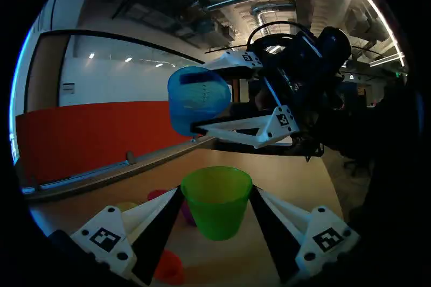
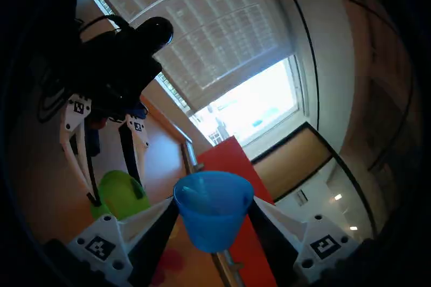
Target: Pour water
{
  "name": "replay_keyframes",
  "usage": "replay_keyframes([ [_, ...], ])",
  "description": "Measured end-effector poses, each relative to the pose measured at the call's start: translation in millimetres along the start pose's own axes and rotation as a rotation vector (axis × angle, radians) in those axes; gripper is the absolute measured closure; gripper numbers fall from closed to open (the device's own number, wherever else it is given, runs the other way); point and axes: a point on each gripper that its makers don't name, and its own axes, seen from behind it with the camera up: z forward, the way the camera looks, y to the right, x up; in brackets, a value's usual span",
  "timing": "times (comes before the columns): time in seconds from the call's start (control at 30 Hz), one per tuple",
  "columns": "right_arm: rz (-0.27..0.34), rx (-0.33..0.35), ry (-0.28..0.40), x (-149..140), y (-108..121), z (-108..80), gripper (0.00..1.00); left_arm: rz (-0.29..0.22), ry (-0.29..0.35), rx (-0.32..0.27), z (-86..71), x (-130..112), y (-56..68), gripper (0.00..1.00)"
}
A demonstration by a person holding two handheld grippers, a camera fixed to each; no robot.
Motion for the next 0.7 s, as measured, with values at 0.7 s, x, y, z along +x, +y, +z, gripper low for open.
replay_keyframes([
  [0.7,-0.154,-0.004,-0.013,6.7,5.5,6.2,0.11,-0.002,0.005,0.006,-0.3,1.1,-4.6,0.12],
])
